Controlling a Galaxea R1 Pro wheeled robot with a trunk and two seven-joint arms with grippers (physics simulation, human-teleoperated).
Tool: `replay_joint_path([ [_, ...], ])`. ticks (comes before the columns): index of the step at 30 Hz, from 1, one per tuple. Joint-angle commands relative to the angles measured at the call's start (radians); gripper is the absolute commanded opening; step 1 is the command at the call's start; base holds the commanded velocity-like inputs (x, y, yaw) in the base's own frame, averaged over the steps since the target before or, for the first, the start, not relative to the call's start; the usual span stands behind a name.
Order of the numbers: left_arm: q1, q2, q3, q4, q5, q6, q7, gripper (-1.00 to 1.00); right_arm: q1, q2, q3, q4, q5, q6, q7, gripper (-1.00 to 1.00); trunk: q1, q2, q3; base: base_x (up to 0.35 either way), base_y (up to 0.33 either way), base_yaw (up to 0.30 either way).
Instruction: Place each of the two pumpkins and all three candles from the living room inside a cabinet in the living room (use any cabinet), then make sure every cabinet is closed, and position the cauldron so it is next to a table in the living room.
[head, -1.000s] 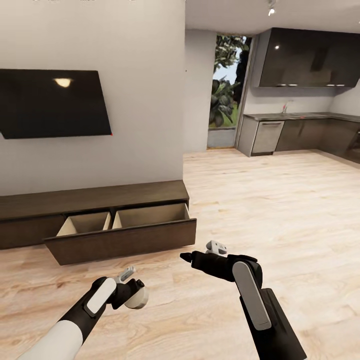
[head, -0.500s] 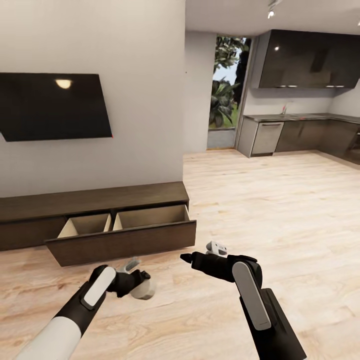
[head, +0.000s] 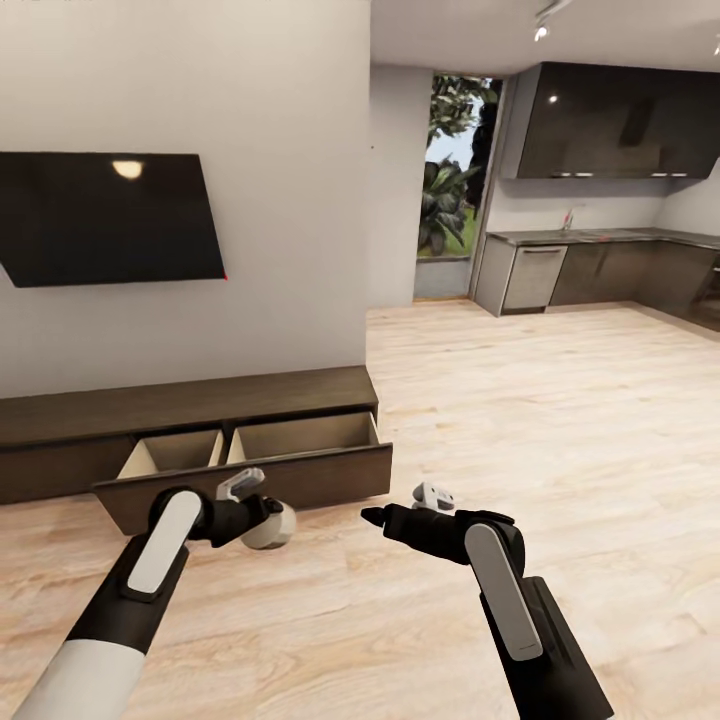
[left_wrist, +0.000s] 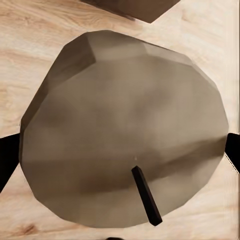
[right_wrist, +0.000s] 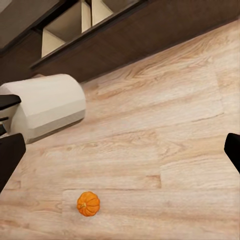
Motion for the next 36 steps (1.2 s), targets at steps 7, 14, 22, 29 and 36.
replay_joint_path([
  [7, 0.016, 0.005, 0.009, -0.051, 0.010, 0.005, 0.018, -1.00, -0.001, 0.001, 0.001, 0.001, -0.011, 0.002, -0.012, 1.00, -0.027, 0.049, 0.021, 0.000, 0.000, 0.000],
  [14, 0.024, 0.005, 0.013, -0.061, 0.011, 0.006, 0.018, -1.00, -0.001, 0.001, 0.002, -0.001, -0.003, 0.002, -0.010, 1.00, -0.046, 0.084, 0.037, 0.000, 0.000, 0.000],
  [22, 0.029, 0.005, 0.013, -0.092, 0.011, 0.007, 0.019, -1.00, -0.001, 0.001, 0.006, -0.003, -0.003, 0.003, -0.009, 1.00, -0.046, 0.084, 0.037, 0.000, 0.000, 0.000],
  [29, 0.063, 0.006, 0.014, -0.134, 0.011, 0.009, 0.019, -1.00, -0.001, 0.001, 0.006, -0.004, -0.003, 0.004, -0.009, 1.00, -0.046, 0.084, 0.037, 0.207, 0.000, 0.000],
  [36, 0.066, 0.006, 0.014, -0.138, 0.011, 0.009, 0.019, -1.00, -0.001, 0.001, 0.006, -0.002, -0.003, 0.002, -0.009, 1.00, -0.046, 0.084, 0.037, 0.338, -0.012, 0.000],
])
